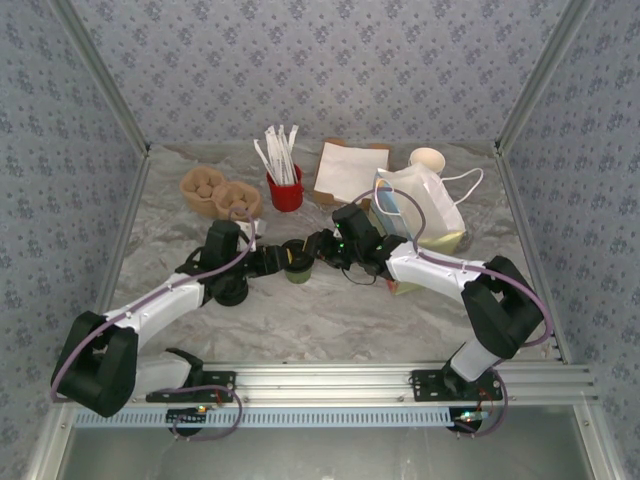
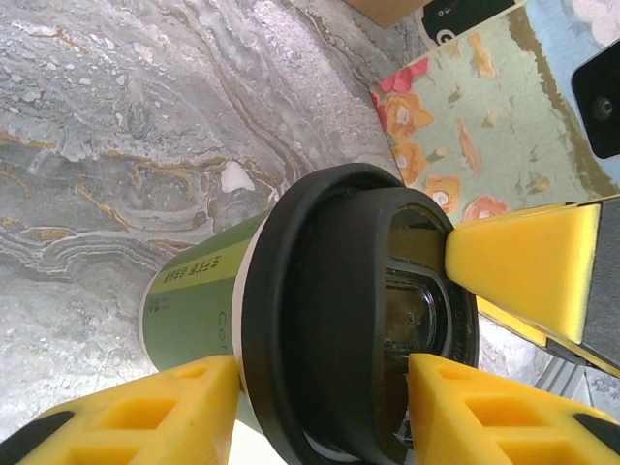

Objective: Pack the takeout coffee

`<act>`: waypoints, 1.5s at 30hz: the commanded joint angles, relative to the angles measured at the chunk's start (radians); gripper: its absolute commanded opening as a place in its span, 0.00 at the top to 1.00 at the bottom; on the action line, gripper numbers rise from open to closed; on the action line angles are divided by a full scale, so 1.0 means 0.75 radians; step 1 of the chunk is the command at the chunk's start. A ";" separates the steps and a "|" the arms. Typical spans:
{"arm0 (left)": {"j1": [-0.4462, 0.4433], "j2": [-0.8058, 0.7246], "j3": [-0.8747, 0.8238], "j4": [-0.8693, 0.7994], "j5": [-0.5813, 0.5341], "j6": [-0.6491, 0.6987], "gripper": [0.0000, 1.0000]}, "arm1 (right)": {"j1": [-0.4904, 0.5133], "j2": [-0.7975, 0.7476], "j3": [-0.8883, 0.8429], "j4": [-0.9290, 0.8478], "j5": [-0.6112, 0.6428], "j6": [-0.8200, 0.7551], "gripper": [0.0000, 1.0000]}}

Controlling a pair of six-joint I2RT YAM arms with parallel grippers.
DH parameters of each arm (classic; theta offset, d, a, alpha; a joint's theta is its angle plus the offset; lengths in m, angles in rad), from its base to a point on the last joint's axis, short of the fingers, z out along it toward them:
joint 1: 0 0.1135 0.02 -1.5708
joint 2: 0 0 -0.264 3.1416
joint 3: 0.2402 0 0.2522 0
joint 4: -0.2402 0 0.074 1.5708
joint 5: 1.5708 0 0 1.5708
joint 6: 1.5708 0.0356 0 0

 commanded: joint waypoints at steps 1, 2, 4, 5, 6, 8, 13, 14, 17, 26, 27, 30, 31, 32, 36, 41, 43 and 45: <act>0.002 0.031 -0.062 -0.054 -0.035 0.032 0.52 | 0.014 0.060 -0.040 -0.203 0.044 -0.014 0.63; 0.002 0.034 -0.070 -0.049 -0.040 0.032 0.52 | 0.015 0.061 -0.039 -0.203 0.044 -0.015 0.62; 0.005 0.055 -0.089 -0.028 -0.041 0.031 0.52 | 0.018 0.071 -0.033 -0.210 0.046 -0.022 0.62; 0.006 0.064 -0.098 -0.018 -0.039 0.028 0.52 | 0.019 0.073 -0.029 -0.213 0.046 -0.024 0.61; 0.006 0.071 -0.111 -0.003 -0.035 0.021 0.52 | 0.021 0.074 -0.029 -0.215 0.047 -0.027 0.61; 0.004 0.074 -0.136 0.023 -0.030 0.006 0.52 | 0.024 0.071 -0.026 -0.216 0.048 -0.028 0.60; 0.004 0.063 -0.152 0.028 -0.027 0.003 0.53 | 0.024 0.073 -0.002 -0.235 0.051 -0.043 0.59; 0.003 0.055 -0.146 0.020 -0.026 0.003 0.53 | 0.024 0.074 0.000 -0.237 0.051 -0.046 0.59; 0.004 0.005 -0.110 -0.030 -0.024 0.011 0.50 | 0.026 0.073 0.007 -0.238 0.051 -0.049 0.59; 0.029 -0.103 0.065 -0.178 0.010 0.026 0.44 | 0.039 0.066 0.081 -0.273 0.032 -0.115 0.57; 0.036 -0.101 0.074 -0.180 0.016 0.024 0.44 | 0.040 0.068 0.087 -0.274 0.027 -0.117 0.57; 0.052 -0.096 0.095 -0.180 0.022 0.025 0.43 | 0.043 0.062 0.095 -0.276 0.030 -0.122 0.56; 0.058 -0.091 0.101 -0.178 0.026 0.024 0.43 | 0.042 0.060 0.103 -0.279 0.028 -0.125 0.55; 0.061 -0.089 0.107 -0.180 0.027 0.024 0.43 | 0.041 0.058 0.108 -0.284 0.028 -0.128 0.55; 0.068 -0.059 0.137 -0.182 0.027 0.039 0.42 | 0.040 0.043 0.133 -0.320 0.042 -0.142 0.53; 0.071 0.005 0.172 -0.166 0.035 0.062 0.42 | 0.040 0.015 0.133 -0.349 0.060 -0.164 0.52; 0.071 0.037 0.182 -0.159 0.038 0.070 0.42 | 0.042 0.011 0.130 -0.359 0.062 -0.166 0.52; 0.071 0.065 0.188 -0.153 0.040 0.080 0.43 | 0.045 0.007 0.124 -0.357 0.064 -0.168 0.52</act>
